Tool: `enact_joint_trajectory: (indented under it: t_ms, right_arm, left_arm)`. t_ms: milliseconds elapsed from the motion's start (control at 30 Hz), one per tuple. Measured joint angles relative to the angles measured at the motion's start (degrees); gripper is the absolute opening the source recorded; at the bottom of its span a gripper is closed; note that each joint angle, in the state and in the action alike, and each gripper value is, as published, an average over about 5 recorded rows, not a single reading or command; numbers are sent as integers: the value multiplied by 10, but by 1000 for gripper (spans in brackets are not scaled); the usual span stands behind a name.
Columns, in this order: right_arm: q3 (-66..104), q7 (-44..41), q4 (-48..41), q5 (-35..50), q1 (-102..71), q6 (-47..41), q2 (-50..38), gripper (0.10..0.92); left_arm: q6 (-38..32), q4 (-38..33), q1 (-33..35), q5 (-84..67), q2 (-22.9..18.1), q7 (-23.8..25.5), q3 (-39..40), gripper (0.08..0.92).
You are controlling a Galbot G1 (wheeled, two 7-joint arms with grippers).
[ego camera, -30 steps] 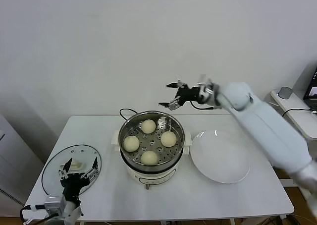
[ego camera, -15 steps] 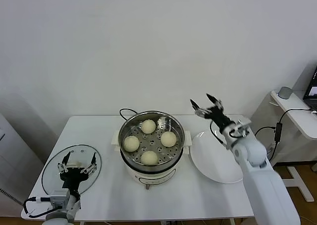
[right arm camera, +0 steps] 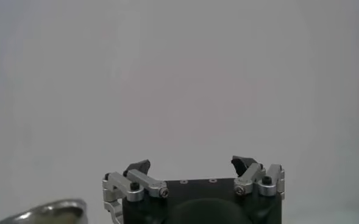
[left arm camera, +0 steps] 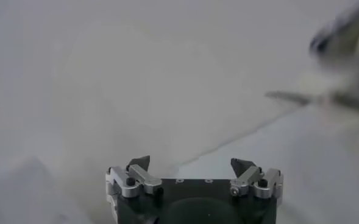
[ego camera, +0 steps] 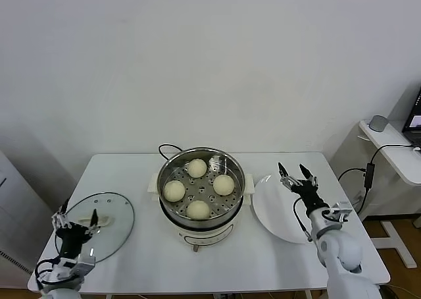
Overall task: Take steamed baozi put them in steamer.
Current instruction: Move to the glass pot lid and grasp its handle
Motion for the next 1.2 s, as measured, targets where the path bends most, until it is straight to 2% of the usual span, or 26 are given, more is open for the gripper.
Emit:
enact_joint_trajectory:
  t_ms: [233,467,833,1200]
  right_arm:
    - [17,3,3,2,-24,2,8,823]
    - [21,3,9,6,-44,3,3,823]
    - [26,3,8,17,-52,-2,-5,823]
    - [26,2,-2,15,-55,-1,-3,823]
  left_arm:
    - [-44,42,10,171,69,-40,6,823]
    - [-88,100,8,249,113,-60,10,823]
    - [-123,141,9,276,128,-70,16,823]
    - [-120,175,-12,279,125,-72,18,823]
